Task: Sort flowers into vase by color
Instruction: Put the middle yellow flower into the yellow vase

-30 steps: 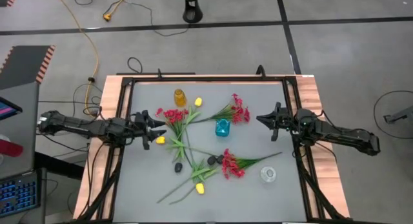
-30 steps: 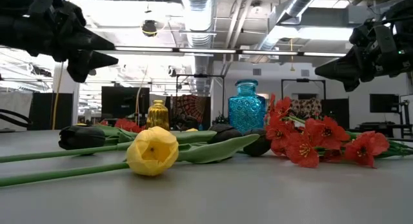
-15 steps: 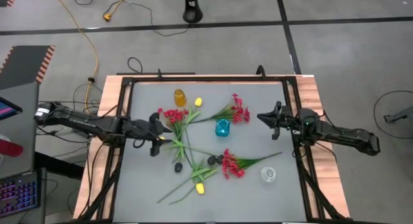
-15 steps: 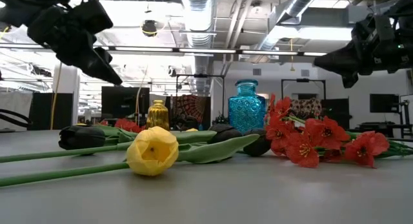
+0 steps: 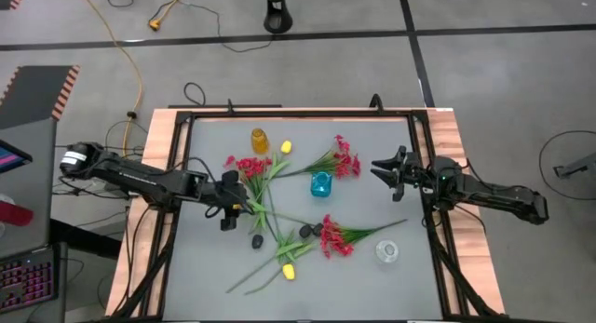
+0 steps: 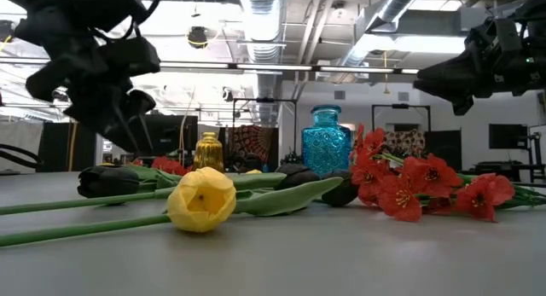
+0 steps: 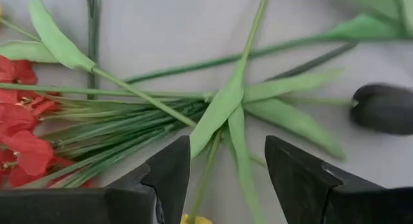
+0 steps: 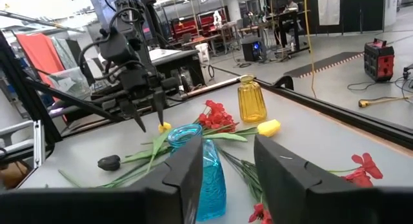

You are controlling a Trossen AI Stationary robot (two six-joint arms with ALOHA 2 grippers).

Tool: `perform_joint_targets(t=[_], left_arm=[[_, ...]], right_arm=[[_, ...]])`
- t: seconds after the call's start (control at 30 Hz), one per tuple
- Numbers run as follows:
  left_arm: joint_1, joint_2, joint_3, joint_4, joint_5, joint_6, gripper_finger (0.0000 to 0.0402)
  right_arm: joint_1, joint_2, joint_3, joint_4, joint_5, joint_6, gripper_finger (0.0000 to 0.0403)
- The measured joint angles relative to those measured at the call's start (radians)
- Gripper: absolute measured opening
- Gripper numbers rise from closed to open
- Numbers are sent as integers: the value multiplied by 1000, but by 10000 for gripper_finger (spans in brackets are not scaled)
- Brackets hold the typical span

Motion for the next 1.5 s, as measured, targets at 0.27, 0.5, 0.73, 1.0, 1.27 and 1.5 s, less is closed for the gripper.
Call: perform_joint_targets(t=[0.27, 0.5, 0.73, 1.0, 1.27, 1.5], left_arm=[[33, 97, 0, 1, 9, 17, 190], [63, 191, 0, 6, 10, 14, 188], [63, 199, 3, 7, 14, 14, 131], [63, 179, 60, -99, 8, 34, 55], [63, 179, 150, -208, -41, 54, 6], [63, 179, 175, -228, -43, 73, 4]], right_arm=[[0, 0, 0, 0, 0, 0, 180], [0, 0, 2, 1, 0, -1, 180], [0, 0, 2, 68, 0, 15, 179], [0, 21, 73, 49, 0, 22, 168], [28, 157, 182, 53, 1, 15, 158], [52, 318, 272, 52, 1, -55, 157]])
